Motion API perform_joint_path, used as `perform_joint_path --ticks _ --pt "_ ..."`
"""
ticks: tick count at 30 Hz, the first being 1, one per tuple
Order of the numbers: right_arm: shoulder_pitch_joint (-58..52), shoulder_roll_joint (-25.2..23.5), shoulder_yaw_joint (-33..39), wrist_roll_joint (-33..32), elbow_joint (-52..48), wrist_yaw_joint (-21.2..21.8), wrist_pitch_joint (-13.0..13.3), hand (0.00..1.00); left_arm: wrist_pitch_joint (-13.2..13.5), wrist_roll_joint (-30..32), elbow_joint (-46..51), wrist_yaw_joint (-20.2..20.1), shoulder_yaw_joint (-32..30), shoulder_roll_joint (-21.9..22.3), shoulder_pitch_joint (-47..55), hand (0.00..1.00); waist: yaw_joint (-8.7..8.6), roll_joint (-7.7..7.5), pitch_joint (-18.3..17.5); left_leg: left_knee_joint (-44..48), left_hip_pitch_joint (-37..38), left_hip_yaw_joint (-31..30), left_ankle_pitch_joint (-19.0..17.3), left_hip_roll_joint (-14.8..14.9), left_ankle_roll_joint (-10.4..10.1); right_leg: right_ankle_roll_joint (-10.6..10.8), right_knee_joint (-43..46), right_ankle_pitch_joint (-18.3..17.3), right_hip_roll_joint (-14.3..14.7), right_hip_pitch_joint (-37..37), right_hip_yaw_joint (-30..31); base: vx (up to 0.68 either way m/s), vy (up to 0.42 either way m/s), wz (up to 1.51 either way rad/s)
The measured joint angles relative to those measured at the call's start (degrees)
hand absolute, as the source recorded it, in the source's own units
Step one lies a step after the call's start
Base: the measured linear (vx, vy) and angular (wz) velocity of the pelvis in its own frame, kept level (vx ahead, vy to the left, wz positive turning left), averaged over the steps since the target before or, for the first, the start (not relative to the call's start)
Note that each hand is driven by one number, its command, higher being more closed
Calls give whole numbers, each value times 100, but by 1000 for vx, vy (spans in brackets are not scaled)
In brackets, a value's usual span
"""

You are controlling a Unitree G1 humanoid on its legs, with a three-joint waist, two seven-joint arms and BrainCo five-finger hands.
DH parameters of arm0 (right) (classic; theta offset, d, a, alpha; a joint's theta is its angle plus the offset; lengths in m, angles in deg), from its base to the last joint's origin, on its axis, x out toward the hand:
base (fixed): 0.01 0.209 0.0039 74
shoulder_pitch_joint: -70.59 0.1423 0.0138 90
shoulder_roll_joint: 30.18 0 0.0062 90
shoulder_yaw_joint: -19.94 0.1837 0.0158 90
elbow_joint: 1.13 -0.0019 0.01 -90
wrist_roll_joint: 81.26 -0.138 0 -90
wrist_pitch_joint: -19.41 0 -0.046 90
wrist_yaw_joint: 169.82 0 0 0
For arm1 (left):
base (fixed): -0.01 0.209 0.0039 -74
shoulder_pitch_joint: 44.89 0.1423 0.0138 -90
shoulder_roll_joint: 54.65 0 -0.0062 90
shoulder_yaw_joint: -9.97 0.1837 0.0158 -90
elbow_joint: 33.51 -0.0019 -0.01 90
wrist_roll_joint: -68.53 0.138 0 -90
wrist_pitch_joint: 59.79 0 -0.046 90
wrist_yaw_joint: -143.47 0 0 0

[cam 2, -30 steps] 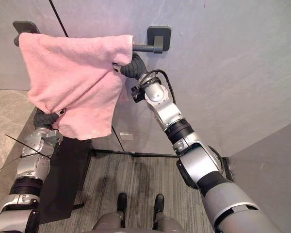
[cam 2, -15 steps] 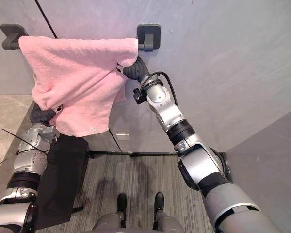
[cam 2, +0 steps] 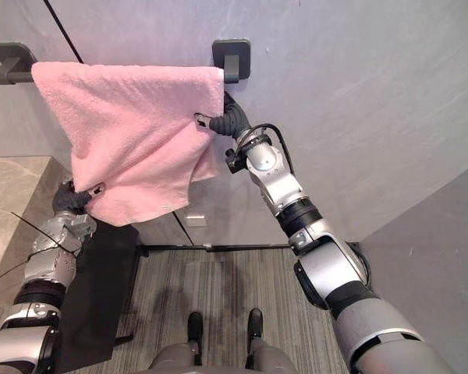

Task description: Organize washtable

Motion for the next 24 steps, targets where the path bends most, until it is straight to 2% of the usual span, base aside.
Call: perform_joint_path --ticks 11,14,16,18,22,24 --pt "-230 549 -205 -342 -307 121 1 0 -87 -13 -80 30 -214 -16 162 0 6 -3 -2 9 56 166 -5 10 4 26 -2 29 4 -22 154 -31 34 -7" --pt "-382 781 -204 -451 -351 149 -5 0 -90 -17 -135 71 -374 -17 161 0 3 -11 -7 29 90 206 -5 8 5 34 -2 35 7 -12 200 -17 35 -9" --pt "-646 1099 -180 -605 -359 239 -18 0 -104 -19 -307 138 -596 -81 155 0 -9 -17 -10 29 109 230 -5 3 6 36 -3 36 7 -7 229 -20 41 -6" --pt "-921 1336 -72 -635 -357 247 -66 0 -105 -21 -337 156 -724 -173 154 0 -8 -26 -16 29 109 224 -5 0 7 37 -3 36 6 -1 220 -16 38 0" --pt "-1608 1869 675 -667 -323 331 -284 0 -110 -16 -426 252 -1266 -629 134 0 -22 -37 -23 29 131 179 15 -11 34 38 -4 36 4 29 163 -17 37 2" --pt "-1806 2099 1088 -661 -304 327 -346 0 -112 -16 -384 200 -1334 -715 124 0 -38 -38 -37 29 175 155 14 -14 35 40 -7 26 2 83 134 -20 44 6"
